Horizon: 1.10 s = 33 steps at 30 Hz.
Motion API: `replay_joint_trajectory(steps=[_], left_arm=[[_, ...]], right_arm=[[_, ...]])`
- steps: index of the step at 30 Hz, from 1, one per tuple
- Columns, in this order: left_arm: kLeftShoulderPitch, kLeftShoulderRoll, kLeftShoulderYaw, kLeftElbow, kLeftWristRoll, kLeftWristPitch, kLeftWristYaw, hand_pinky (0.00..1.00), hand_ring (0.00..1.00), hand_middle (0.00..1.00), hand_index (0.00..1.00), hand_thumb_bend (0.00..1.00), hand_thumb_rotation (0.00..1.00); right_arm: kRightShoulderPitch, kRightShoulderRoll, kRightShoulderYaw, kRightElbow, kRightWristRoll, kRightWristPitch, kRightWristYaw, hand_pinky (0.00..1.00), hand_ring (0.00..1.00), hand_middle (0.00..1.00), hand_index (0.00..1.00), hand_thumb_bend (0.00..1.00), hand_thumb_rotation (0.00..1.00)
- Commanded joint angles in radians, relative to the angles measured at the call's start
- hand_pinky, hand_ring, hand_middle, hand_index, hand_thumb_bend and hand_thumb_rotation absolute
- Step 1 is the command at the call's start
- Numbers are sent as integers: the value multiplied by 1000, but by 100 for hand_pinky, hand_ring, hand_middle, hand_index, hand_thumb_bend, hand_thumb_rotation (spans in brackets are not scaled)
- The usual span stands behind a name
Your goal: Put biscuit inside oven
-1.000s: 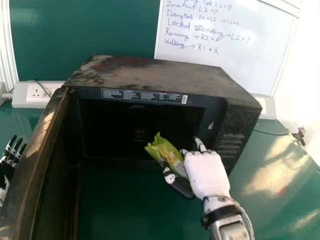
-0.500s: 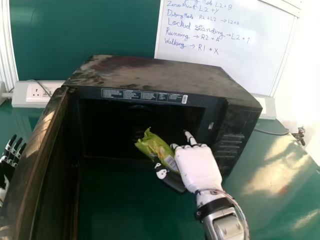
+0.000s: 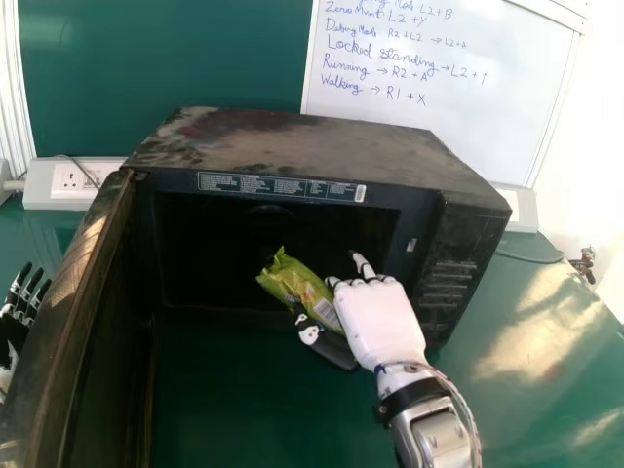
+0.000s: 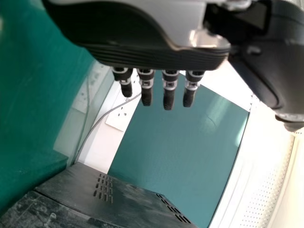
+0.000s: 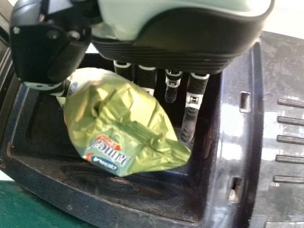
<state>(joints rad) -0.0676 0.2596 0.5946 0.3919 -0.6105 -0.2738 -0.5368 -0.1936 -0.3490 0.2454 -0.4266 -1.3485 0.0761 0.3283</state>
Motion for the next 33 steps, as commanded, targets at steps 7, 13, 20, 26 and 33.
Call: replay_joint_trajectory(steps=[7,13,20,26,33], left_arm=[[23,-39,-8,16,-9,-6,-5,72,74,80,90,13,0],[25,-44,-10,8,-9,-4,-2,73,74,80,89,12,0],[31,-50,-13,-7,-4,-1,9,71,74,80,89,13,0],[28,-52,-12,-3,-3,-2,9,70,74,80,89,13,0],[24,-51,-10,4,-6,-6,3,69,73,79,88,13,0]], right_arm=[[-52,0,26,53,9,-8,-39,56,53,47,52,53,0],[-86,-12,42,106,18,-21,-68,51,51,47,52,53,0],[-123,-24,61,169,30,-38,-117,54,53,47,52,53,0],[-157,-33,74,237,42,-50,-169,53,52,46,53,53,0],[-201,-33,96,327,44,-38,-221,51,51,46,53,52,0]])
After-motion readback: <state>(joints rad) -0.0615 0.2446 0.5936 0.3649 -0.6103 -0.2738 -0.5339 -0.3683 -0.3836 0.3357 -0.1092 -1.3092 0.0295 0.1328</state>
